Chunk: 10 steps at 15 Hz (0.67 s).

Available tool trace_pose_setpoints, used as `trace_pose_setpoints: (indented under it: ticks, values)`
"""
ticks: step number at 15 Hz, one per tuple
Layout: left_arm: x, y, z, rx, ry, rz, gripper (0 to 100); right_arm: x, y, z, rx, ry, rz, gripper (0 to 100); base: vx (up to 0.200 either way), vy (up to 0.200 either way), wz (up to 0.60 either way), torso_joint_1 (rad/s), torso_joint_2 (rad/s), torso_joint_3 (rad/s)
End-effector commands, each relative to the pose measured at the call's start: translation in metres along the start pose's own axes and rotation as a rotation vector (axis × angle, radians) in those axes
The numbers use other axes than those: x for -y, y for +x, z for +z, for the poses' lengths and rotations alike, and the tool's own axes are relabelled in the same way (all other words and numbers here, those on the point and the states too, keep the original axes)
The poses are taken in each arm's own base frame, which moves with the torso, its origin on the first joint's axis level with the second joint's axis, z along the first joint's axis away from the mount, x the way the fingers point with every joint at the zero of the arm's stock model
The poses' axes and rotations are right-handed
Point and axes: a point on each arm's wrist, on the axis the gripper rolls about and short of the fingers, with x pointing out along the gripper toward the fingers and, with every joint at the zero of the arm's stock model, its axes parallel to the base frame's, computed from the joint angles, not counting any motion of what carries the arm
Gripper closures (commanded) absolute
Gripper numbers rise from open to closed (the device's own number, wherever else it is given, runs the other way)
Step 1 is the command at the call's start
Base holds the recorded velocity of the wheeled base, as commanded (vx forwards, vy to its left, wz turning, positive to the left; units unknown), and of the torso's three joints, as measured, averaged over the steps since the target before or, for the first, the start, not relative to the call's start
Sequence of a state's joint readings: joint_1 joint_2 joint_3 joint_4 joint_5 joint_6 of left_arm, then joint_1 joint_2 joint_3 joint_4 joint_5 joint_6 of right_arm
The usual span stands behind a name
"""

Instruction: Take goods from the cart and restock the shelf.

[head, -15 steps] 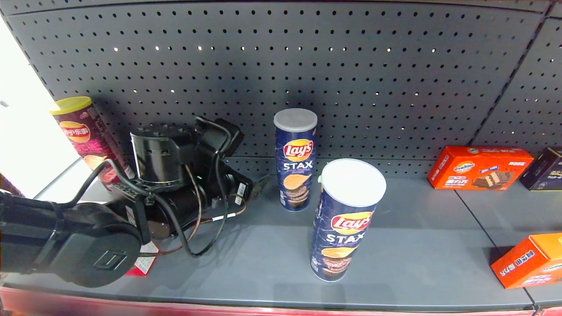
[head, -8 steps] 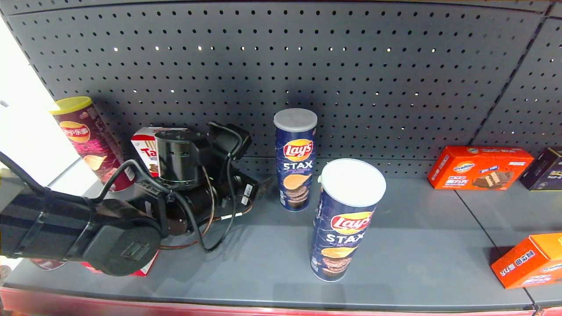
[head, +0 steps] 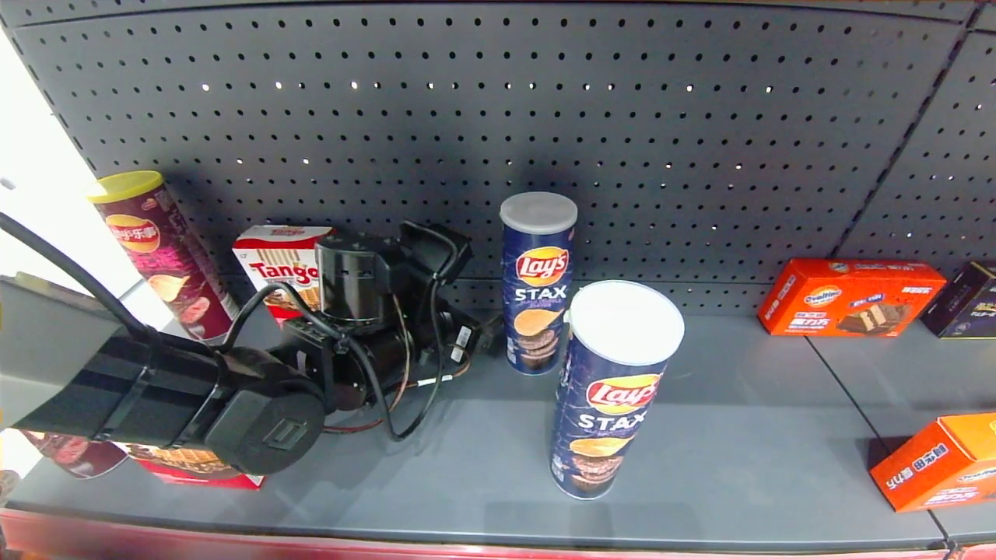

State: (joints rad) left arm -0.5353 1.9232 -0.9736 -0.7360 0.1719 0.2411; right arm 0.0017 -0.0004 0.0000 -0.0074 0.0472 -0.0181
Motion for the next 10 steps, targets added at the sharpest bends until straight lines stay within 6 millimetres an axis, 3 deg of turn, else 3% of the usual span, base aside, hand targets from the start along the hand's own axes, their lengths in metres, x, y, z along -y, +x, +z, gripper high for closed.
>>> trace_pose_setpoints:
  ticks: [1, 10]
  values:
    - [0.004, 0.006, -0.002, -0.003, 0.002, -0.009, 0, 0.0, 0.0, 0.0, 0.0, 0.0, 0.0, 0, 0.0, 0.0, 0.0, 0.0, 0.0, 0.0]
    - [0.016, 0.02, 0.004, 0.023, 0.004, -0.03, 0, 0.0, 0.0, 0.0, 0.0, 0.0, 0.0, 0, 0.0, 0.0, 0.0, 0.0, 0.0, 0.0]
